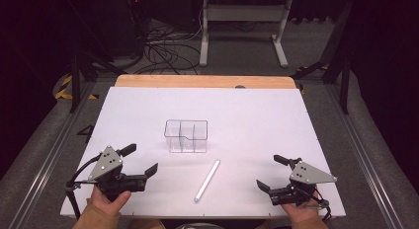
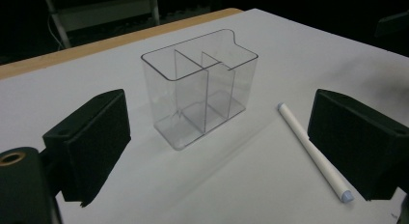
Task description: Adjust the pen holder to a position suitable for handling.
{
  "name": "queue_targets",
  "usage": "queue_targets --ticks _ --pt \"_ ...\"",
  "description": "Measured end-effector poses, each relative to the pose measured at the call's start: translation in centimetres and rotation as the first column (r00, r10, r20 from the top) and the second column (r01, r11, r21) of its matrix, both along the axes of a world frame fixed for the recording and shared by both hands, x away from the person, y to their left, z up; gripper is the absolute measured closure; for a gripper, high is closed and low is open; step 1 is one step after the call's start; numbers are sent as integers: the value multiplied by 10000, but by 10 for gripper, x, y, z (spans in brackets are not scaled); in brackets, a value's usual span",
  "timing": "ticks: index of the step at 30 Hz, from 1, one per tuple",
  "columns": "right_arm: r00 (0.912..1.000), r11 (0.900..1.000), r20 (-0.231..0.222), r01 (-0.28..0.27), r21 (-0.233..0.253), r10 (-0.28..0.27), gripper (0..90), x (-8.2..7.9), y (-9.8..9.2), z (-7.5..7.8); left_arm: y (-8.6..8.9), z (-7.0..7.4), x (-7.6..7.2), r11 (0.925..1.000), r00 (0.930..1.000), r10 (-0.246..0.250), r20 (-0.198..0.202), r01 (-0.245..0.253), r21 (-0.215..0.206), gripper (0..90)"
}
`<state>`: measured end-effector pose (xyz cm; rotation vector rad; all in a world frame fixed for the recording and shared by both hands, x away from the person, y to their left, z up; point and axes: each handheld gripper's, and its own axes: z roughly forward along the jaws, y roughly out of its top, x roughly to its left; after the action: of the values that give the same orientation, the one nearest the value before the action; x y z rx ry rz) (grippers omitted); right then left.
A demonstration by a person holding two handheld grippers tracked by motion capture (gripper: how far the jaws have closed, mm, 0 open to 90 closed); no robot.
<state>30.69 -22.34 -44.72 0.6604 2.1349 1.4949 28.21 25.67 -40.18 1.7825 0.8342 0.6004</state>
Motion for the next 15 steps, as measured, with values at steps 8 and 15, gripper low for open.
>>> queue_targets --ticks 8,15 --pt "10000 10000 14 30 22 -30 40 -2 -1 0 -19 4 7 9991 9992 -386 -141 388 187 85" --pt "10000 10000 -28 25 29 -25 40 -3 -2 -1 -37 7 12 9969 9967 -750 -307 757 215 85"
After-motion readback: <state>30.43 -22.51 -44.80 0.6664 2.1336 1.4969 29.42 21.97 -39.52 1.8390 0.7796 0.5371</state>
